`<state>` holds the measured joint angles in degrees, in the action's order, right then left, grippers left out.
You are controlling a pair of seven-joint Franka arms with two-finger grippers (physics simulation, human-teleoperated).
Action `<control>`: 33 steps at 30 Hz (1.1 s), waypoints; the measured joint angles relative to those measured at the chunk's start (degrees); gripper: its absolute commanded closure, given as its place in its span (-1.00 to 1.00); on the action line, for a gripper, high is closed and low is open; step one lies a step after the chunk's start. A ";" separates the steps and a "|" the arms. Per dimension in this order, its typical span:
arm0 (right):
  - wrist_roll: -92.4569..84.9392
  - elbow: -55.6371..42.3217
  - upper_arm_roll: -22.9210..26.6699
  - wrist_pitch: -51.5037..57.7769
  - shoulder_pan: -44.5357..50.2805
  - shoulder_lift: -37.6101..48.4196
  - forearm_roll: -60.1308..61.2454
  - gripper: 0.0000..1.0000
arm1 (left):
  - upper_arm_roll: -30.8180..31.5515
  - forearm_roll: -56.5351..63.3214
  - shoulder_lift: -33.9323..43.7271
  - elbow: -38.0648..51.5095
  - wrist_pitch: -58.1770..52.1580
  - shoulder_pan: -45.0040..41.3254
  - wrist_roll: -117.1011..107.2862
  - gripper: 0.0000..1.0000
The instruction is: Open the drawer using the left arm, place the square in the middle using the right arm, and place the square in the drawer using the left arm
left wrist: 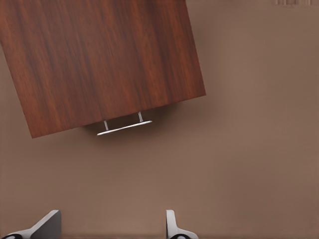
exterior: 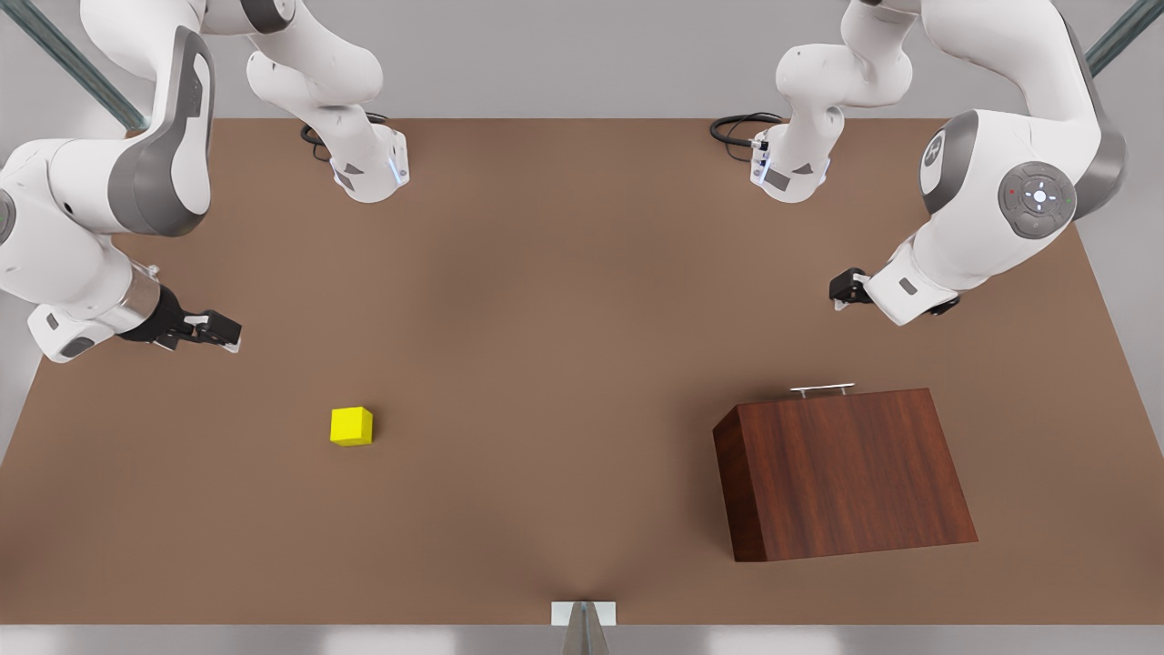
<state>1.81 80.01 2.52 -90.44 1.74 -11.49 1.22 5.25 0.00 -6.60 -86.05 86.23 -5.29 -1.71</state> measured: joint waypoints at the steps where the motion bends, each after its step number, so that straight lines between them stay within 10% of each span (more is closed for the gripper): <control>1: 0.17 0.00 -0.04 -0.01 0.03 0.00 0.00 -1.00 | 0.00 -0.02 -0.03 0.03 0.00 0.00 -0.17 -1.00; 12: 4.50 24.37 -0.08 -16.68 8.77 -3.60 0.12 -1.00 | 2.33 5.51 3.29 -23.59 16.07 -0.11 13.34 -1.00; 18: 7.63 21.50 -0.01 -29.62 11.94 -12.46 0.28 -1.00 | 1.67 12.98 5.42 -40.81 38.69 -0.43 24.37 -1.00; 33: 9.42 17.60 0.64 -39.21 5.76 -19.25 0.48 -1.00 | 1.63 31.18 4.66 -47.44 62.88 3.72 47.76 -1.00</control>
<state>11.23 97.61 3.17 -129.65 7.50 -30.74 1.70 6.88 31.18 -1.93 -133.50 149.11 -1.58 46.05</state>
